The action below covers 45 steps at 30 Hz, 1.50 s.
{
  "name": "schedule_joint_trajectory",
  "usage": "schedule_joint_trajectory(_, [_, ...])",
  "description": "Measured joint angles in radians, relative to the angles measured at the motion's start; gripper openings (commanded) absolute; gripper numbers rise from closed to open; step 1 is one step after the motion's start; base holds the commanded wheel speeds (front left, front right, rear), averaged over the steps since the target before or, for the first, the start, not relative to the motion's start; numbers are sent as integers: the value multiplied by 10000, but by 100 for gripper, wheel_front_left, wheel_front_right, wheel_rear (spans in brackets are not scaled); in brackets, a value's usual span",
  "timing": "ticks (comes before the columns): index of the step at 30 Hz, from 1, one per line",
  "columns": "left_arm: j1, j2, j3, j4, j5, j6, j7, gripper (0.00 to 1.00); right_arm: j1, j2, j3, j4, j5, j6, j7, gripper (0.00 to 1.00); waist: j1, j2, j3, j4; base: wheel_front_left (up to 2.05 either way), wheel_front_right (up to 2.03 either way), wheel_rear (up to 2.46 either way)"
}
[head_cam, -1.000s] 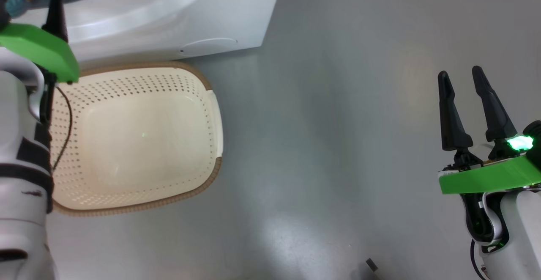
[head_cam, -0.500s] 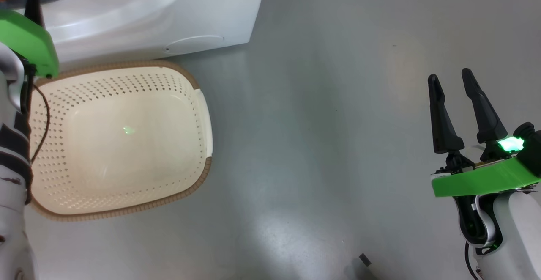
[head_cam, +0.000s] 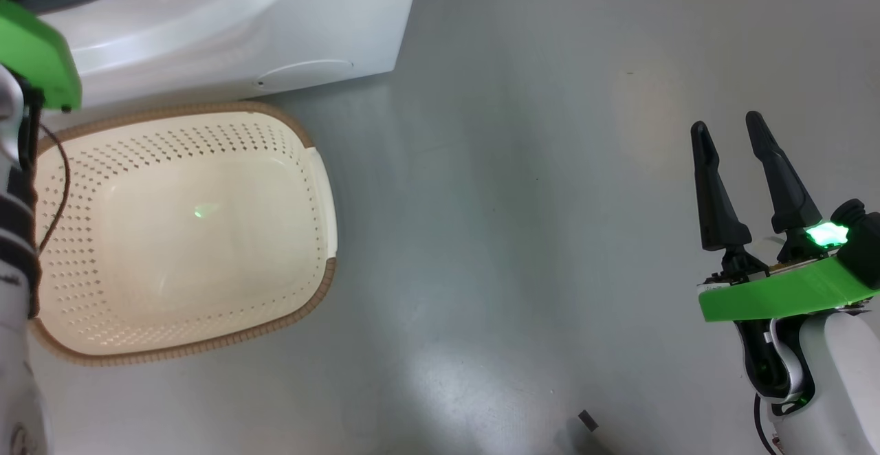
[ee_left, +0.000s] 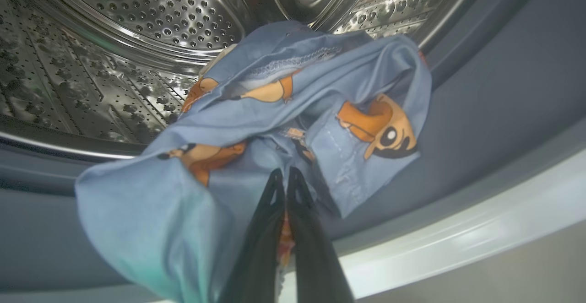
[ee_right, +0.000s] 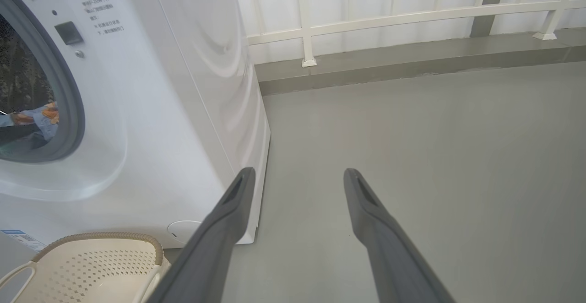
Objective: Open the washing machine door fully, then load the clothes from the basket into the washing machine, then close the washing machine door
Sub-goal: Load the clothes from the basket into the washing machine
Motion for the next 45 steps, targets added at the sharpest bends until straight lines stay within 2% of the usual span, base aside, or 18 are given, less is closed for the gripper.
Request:
schedule_joint_trajectory(11, [-601,-303,403,15,-773,-357,-341,0,0,84,245,-17,17,0,0,100,0,0,57,-244,0,0,0])
schedule_joint_trajectory(17, [-1052,-341,1243,-219,-1793,-746,-616,0,2,186,278,-25,84,0,0,100,0,0,121,-653,0,0,0])
schedule_joint_trajectory(20, [-1232,-268,1411,-779,-2050,-803,-662,0,3,219,272,-42,88,0,0,100,0,0,238,-798,0,0,0])
schedule_joint_trajectory(25, [-1194,215,1381,-2518,-1820,-784,-688,0,3,303,278,-140,88,0,0,100,0,0,482,-989,0,0,0])
schedule_joint_trajectory(28, [-972,441,1450,-3083,-1661,-681,-690,0,2,320,297,-174,88,0,0,100,0,0,587,-1099,0,0,0])
schedule_joint_trajectory(33, [-510,441,1482,-1910,-1613,-596,-694,0,5,322,445,-209,88,0,0,100,1,0,653,-1138,0,0,0])
schedule_joint_trajectory(37, [-620,458,1453,-1536,-1613,-602,-690,0,5,326,462,-251,88,0,0,100,0,0,697,-1094,0,0,0])
schedule_joint_trajectory(45, [-908,594,1164,-364,-1409,-255,-623,0,5,326,593,-263,88,0,0,100,0,0,443,-1099,0,0,0])
